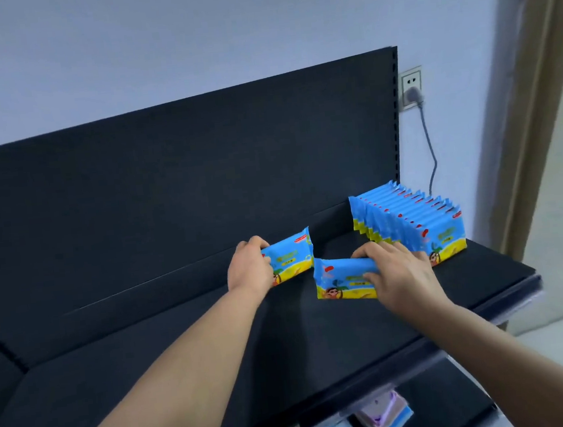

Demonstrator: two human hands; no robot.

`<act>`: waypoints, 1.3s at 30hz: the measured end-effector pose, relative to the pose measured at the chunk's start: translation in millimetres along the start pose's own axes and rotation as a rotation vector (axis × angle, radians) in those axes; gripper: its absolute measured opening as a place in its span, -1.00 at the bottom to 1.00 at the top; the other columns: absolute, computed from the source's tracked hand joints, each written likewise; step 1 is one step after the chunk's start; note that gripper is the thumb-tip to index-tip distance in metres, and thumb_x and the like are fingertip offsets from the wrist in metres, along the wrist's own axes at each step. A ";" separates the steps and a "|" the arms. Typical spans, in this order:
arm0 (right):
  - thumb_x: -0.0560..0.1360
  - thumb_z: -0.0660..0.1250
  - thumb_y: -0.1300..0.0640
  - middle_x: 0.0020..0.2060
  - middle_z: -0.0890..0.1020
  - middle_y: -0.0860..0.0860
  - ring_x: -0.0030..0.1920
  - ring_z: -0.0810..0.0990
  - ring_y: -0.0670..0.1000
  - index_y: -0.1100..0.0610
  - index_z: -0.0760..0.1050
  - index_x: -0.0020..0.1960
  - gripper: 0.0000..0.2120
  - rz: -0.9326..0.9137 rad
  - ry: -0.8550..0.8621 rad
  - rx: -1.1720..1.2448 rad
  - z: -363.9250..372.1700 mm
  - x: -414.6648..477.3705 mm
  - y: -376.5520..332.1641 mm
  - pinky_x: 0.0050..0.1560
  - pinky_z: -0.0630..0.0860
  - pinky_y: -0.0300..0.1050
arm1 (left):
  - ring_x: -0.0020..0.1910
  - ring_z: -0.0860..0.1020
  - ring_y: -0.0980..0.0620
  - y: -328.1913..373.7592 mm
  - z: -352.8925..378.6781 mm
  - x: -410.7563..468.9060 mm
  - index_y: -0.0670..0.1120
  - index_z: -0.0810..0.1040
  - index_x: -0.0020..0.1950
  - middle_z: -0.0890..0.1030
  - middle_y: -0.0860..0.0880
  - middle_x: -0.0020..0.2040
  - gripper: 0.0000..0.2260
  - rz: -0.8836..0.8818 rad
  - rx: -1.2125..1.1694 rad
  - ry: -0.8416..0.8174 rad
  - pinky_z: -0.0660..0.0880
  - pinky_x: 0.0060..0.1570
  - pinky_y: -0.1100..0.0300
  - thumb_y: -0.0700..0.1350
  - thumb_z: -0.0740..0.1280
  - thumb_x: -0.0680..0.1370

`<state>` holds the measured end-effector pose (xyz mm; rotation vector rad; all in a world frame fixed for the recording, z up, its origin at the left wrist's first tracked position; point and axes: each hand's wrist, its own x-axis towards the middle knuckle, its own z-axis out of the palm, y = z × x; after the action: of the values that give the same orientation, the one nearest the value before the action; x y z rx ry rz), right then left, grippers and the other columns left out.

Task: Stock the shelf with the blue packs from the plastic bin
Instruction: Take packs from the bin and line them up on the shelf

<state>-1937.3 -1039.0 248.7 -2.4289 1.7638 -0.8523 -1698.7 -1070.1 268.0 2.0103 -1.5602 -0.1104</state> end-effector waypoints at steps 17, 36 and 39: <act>0.53 0.27 0.12 0.08 0.48 -0.22 0.13 0.36 -0.09 -0.12 0.33 0.19 -0.72 -0.119 -0.136 0.085 40.5 80.8 21.4 0.08 0.23 -0.09 | 0.19 0.38 -0.01 -3.1 51.6 71.9 0.03 0.48 0.22 0.48 0.01 0.15 -0.78 -0.077 0.125 0.102 0.41 -0.11 0.11 -0.11 0.29 0.57; 0.52 0.28 0.18 0.21 0.43 -0.05 0.22 0.33 0.03 -0.05 0.34 0.35 -0.57 -0.264 -0.214 -0.036 87.7 152.3 -18.0 0.10 0.35 -0.04 | 0.21 0.42 -0.05 -33.3 46.2 47.8 -0.07 0.42 0.26 0.43 -0.05 0.23 -0.66 -0.312 0.089 0.095 0.41 -0.05 0.12 -0.31 0.21 0.51; 0.50 0.28 0.22 0.18 0.43 -0.03 0.20 0.35 0.04 -0.04 0.35 0.32 -0.58 -0.288 -0.182 -0.054 97.5 164.0 -27.4 0.05 0.36 -0.06 | 0.22 0.39 -0.07 -37.7 42.2 44.5 -0.10 0.40 0.28 0.41 -0.07 0.24 -0.64 -0.348 0.162 0.030 0.44 0.00 0.08 -0.31 0.22 0.50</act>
<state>-1836.0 -1202.9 242.5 -2.7389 1.4180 -0.5796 -1669.6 -1121.8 227.1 2.3847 -1.2209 -0.0906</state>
